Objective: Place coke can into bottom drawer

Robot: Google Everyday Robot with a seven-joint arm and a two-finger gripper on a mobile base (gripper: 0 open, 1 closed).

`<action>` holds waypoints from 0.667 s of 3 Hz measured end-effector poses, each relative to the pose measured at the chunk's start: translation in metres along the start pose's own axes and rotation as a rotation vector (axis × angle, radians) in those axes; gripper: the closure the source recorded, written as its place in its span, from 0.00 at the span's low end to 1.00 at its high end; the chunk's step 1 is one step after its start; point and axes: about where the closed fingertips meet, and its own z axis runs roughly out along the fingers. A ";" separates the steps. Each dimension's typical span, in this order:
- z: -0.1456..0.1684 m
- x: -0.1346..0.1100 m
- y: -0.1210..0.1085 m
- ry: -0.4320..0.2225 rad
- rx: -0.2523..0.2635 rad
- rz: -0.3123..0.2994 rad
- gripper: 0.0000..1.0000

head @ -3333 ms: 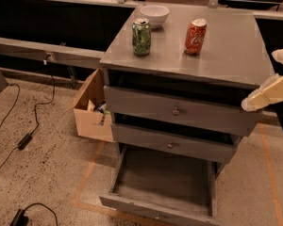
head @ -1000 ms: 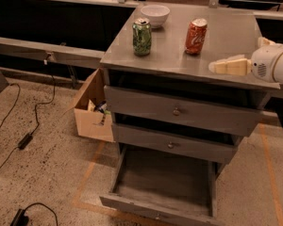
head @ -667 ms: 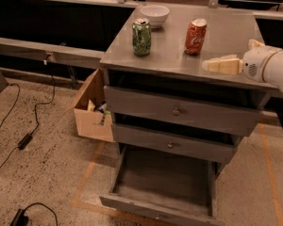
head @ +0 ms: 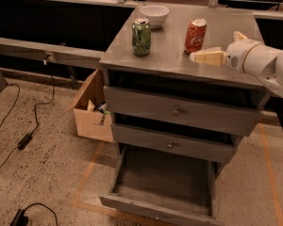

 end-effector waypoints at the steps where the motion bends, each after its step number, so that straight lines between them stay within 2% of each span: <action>1: 0.029 -0.004 -0.013 0.006 0.004 -0.034 0.00; 2: 0.054 0.003 -0.033 0.030 0.006 -0.044 0.00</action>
Offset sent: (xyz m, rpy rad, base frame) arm 0.0992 -0.0205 -0.0148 -0.0820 0.0193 -0.0199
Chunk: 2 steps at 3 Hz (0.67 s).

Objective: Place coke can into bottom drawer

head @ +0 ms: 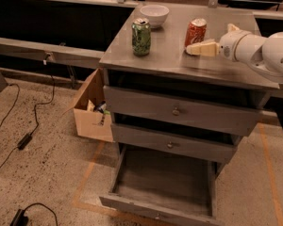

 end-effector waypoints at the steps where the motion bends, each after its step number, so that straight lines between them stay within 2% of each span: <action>1: 0.026 0.011 -0.018 0.023 -0.007 -0.001 0.01; 2: 0.040 0.006 -0.021 0.009 -0.036 -0.001 0.23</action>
Offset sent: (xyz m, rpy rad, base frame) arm 0.0605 -0.0015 -0.0038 0.0060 0.0062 0.0606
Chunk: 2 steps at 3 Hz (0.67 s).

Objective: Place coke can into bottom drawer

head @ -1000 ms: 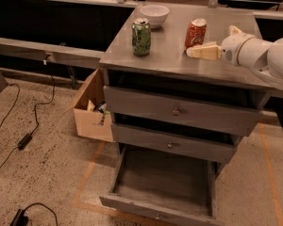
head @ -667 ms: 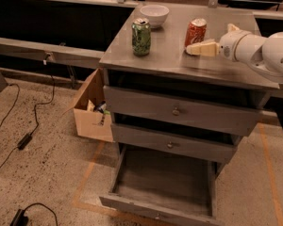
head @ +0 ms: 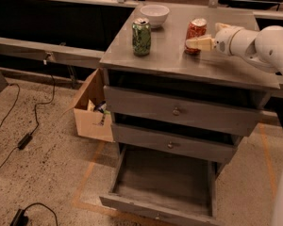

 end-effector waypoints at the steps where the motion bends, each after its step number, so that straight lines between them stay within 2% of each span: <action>1: 0.006 -0.004 0.002 -0.009 -0.029 0.006 0.46; 2: 0.000 -0.003 0.004 -0.011 -0.036 0.018 0.69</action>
Offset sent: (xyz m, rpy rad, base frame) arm -0.0128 -0.0051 0.0002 0.0363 0.0190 0.0295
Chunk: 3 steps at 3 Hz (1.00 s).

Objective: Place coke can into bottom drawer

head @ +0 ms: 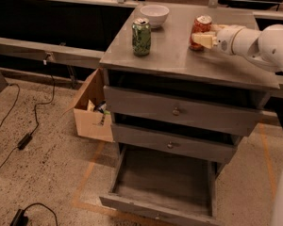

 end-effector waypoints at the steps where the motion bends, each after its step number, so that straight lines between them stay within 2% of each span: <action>1: -0.011 0.004 0.006 -0.008 -0.009 0.024 0.93; 2: -0.041 -0.003 0.021 -0.024 -0.023 0.046 1.00; 3: -0.079 -0.009 0.047 -0.033 -0.047 0.065 1.00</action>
Offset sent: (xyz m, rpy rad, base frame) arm -0.0953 -0.0097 0.0184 0.0876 0.0205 0.0272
